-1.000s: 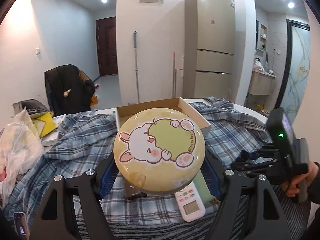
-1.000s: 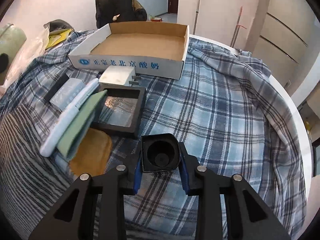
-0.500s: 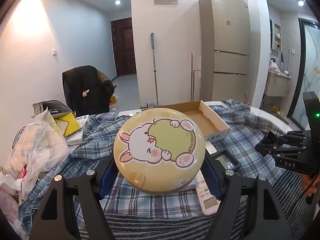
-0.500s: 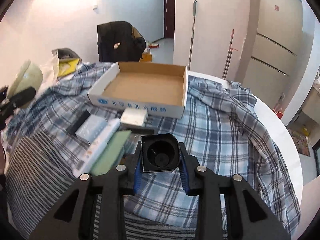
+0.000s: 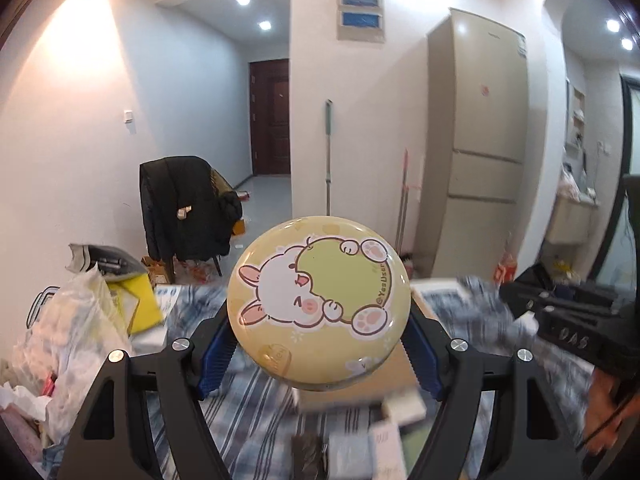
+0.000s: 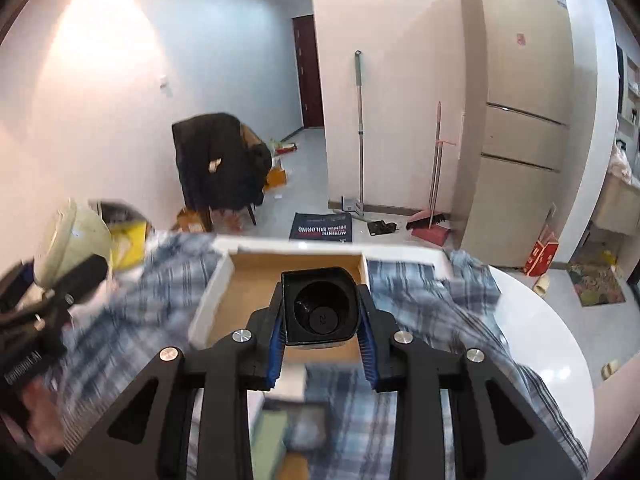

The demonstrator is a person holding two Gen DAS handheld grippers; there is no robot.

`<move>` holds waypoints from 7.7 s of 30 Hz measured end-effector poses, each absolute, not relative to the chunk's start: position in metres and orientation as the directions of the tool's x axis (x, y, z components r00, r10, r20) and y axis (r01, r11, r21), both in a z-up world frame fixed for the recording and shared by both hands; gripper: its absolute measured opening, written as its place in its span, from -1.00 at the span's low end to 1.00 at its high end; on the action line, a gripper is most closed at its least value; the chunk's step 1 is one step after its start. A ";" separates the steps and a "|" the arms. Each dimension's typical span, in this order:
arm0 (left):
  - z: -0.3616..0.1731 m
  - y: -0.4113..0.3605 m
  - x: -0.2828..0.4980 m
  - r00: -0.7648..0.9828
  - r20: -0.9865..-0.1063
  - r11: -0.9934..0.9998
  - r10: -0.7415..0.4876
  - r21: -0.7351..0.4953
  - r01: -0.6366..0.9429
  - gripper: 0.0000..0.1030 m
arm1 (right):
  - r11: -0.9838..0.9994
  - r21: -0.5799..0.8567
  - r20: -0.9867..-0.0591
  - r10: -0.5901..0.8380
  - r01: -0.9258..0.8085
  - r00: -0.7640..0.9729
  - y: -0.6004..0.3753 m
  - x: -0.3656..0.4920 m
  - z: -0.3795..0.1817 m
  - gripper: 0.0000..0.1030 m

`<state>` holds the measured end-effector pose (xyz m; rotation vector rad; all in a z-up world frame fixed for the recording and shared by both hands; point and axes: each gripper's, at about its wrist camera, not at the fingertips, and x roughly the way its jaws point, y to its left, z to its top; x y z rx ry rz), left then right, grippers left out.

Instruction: Organize rigid objects

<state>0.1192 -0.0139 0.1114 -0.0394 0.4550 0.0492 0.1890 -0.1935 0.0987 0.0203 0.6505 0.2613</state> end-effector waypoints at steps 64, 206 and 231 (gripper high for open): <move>0.067 0.000 0.188 0.932 -0.354 0.991 0.077 -0.078 -0.111 1.00 | 0.954 0.181 -0.788 0.286 -0.240 0.545 -0.185 0.293 -0.029 0.08; -0.018 0.023 0.094 0.846 -0.533 0.998 0.024 -0.033 -0.049 -0.31 | 0.917 0.067 -0.856 0.256 -0.394 0.449 -0.169 0.158 -0.059 0.11; -0.017 0.022 0.095 0.841 -0.541 0.998 0.012 -0.039 -0.039 -0.31 | 0.925 -0.031 -0.820 0.193 -0.378 0.539 -0.158 0.159 -0.062 0.35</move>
